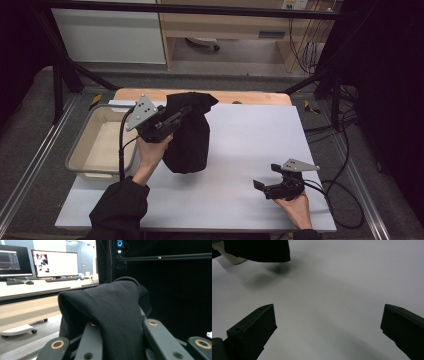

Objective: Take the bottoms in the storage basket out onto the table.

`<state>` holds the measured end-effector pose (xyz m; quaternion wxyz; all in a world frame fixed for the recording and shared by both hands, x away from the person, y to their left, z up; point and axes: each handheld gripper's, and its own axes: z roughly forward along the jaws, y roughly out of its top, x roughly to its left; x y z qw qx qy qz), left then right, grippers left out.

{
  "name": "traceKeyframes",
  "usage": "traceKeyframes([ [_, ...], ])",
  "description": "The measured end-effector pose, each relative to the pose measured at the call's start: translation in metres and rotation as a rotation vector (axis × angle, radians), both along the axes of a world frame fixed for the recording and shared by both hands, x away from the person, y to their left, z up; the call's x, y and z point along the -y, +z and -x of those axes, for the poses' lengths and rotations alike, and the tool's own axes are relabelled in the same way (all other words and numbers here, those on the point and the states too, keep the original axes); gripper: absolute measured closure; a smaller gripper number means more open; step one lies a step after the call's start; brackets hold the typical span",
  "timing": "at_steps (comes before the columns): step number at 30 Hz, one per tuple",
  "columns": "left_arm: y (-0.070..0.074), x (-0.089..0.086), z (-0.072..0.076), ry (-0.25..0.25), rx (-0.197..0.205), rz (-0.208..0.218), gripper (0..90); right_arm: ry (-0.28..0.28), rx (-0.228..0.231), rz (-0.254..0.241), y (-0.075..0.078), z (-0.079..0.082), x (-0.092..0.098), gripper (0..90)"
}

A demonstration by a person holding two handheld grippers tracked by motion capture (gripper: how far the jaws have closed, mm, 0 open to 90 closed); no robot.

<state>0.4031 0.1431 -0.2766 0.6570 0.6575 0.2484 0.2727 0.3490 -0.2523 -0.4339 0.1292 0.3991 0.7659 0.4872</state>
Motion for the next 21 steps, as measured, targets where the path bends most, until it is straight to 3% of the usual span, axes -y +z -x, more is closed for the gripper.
traceKeyframes([
  [11,-0.009,0.013,-0.005,-0.011,-0.028,-0.042,77.2,0.001,-0.001,0.001,0.000,0.000,0.000,0.6],
  [21,-0.022,0.021,-0.010,-0.026,-0.078,-0.092,77.1,0.000,0.000,-0.003,0.000,0.000,0.000,0.6],
])
